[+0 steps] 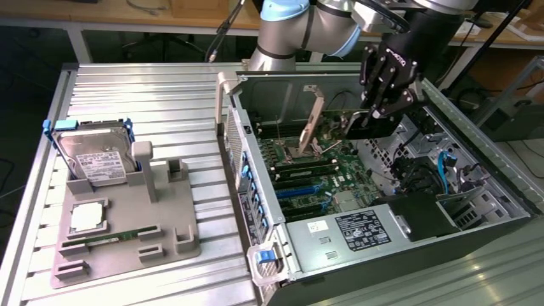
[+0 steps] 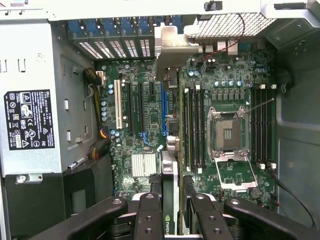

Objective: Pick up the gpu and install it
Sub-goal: 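Insert the gpu into the slot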

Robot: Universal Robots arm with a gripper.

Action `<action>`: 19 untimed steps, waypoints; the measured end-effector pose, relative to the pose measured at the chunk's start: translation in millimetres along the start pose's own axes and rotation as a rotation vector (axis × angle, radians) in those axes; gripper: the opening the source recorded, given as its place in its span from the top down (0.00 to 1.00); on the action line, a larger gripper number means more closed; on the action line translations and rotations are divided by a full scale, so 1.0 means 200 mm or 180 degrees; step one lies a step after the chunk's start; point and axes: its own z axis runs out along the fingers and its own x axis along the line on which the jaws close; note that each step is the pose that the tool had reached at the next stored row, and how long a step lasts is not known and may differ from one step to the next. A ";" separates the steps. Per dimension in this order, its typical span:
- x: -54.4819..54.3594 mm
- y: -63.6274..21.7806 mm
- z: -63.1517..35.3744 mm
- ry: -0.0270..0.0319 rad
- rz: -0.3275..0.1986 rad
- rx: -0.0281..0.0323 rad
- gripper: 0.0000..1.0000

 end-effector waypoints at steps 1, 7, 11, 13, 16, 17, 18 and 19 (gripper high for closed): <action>0.00 0.001 0.001 0.0000 0.0000 0.0001 0.73; 0.00 0.023 0.011 -0.0001 0.0000 0.0022 0.73; 0.00 0.031 0.015 -0.0001 0.0000 0.0027 0.73; 0.00 0.034 0.017 -0.0001 0.0000 0.0030 0.73; 0.00 0.037 0.020 -0.0001 0.0000 0.0033 0.73; 0.00 0.038 0.021 -0.0001 0.0000 0.0034 0.73; 0.00 0.038 0.022 -0.0001 -0.0001 0.0035 0.73; 0.00 0.039 0.022 -0.0001 0.0000 0.0035 0.73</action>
